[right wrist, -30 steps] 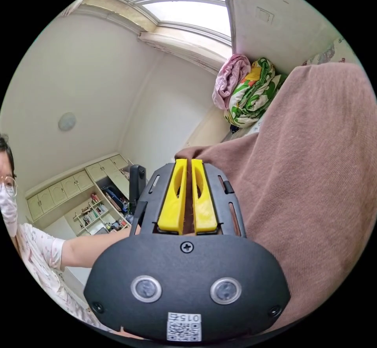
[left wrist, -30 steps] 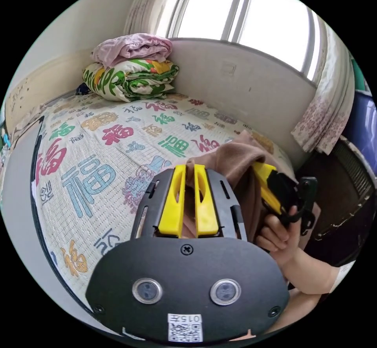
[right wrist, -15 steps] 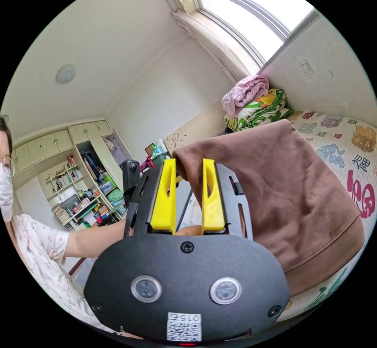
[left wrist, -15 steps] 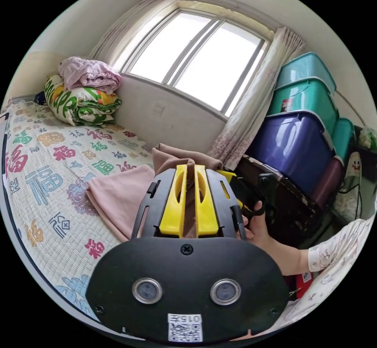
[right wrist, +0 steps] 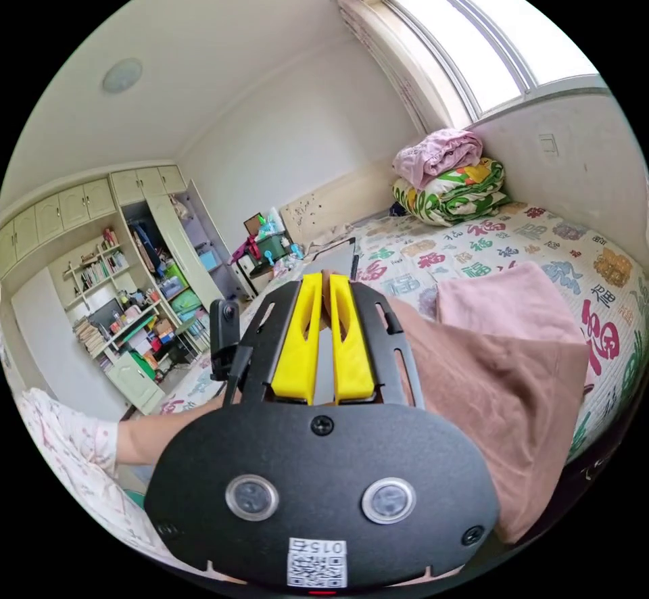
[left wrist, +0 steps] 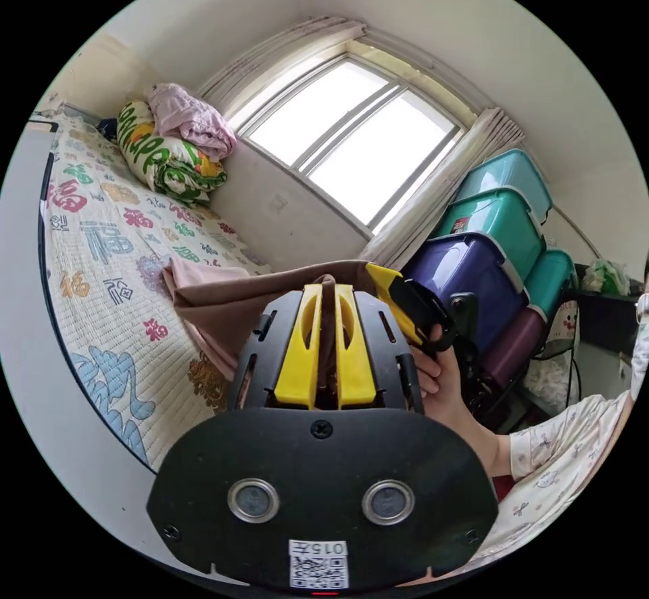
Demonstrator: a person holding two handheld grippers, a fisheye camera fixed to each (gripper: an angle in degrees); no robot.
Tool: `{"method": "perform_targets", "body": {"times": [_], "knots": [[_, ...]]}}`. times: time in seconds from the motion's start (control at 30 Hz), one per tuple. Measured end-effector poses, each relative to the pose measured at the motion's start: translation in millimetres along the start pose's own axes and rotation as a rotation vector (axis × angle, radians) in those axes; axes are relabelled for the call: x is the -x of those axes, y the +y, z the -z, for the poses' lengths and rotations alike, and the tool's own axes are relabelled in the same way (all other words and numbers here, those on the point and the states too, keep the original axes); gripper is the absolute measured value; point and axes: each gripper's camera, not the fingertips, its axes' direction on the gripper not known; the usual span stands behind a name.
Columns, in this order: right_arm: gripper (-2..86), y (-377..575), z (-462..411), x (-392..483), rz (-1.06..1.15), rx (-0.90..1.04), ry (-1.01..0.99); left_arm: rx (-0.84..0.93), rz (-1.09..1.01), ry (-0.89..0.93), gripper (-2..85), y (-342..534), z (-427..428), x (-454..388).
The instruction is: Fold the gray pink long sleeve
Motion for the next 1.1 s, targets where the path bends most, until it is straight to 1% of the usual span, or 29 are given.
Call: {"method": "perform_targets", "body": {"times": [0.07, 0.1, 0.17, 0.2, 0.27, 0.3, 0.37, 0.4, 0.47, 0.5, 0.57, 0.67, 0.73, 0.83, 0.9, 1.0, 1.03, 1.07, 1.1], "knots": [[1.0, -13, 27, 15, -0.033, -0.071, -0.056, -0.099, -0.037, 0.016, 1.2, 3, 67, -20], [0.9, -17, 36, 18, -0.043, -0.090, -0.075, -0.122, -0.050, 0.021, 1.2, 2, 87, -26], [0.7, -33, 75, 29, -0.068, -0.170, -0.124, -0.218, -0.098, 0.012, 1.2, -1, 177, -56], [0.6, -36, 86, 31, -0.071, -0.189, -0.132, -0.241, -0.109, 0.011, 1.1, -1, 202, -64], [0.5, -44, 127, 34, -0.088, -0.254, -0.170, -0.353, -0.166, 0.027, 1.1, 11, 312, -97], [0.5, -44, 136, 34, -0.101, -0.269, -0.187, -0.382, -0.184, 0.031, 1.1, 16, 340, -107], [0.5, -38, 163, 29, -0.166, -0.317, -0.260, -0.494, -0.250, -0.003, 1.0, 43, 452, -149], [0.4, -35, 167, 29, -0.174, -0.325, -0.276, -0.519, -0.264, -0.018, 1.0, 51, 478, -160], [0.3, -20, 177, 32, -0.160, -0.356, -0.362, -0.610, -0.301, -0.100, 0.9, 86, 575, -205], [0.3, -17, 178, 32, -0.158, -0.362, -0.388, -0.629, -0.306, -0.120, 0.9, 95, 597, -216], [0.3, -7, 177, 35, -0.152, -0.360, -0.494, -0.692, -0.336, -0.158, 0.9, 133, 671, -256], [0.3, -2, 165, 49, -0.115, -0.336, -0.547, -0.736, -0.371, -0.218, 1.0, 177, 734, -302], [0.3, -5, 153, 56, -0.102, -0.307, -0.556, -0.738, -0.396, -0.248, 1.1, 200, 760, -321], [0.3, -15, 123, 52, -0.090, -0.256, -0.566, -0.745, -0.389, -0.341, 1.3, 236, 788, -331], [0.3, -21, 98, 41, -0.110, -0.230, -0.543, -0.751, -0.348, -0.385, 1.4, 255, 798, -319], [0.4, -26, 38, 15, -0.117, -0.178, -0.441, -0.771, -0.208, -0.392, 1.8, 279, 803, -267], [0.5, -29, 5, 6, -0.102, -0.137, -0.356, -0.772, -0.140, -0.394, 2.1, 283, 801, -237], [0.8, -32, -37, -4, -0.100, -0.072, -0.241, -0.760, -0.072, -0.440, 2.4, 285, 797, -204], [0.9, -33, -60, -11, -0.111, -0.040, -0.201, -0.755, -0.022, -0.477, 2.7, 286, 794, -185]]}}
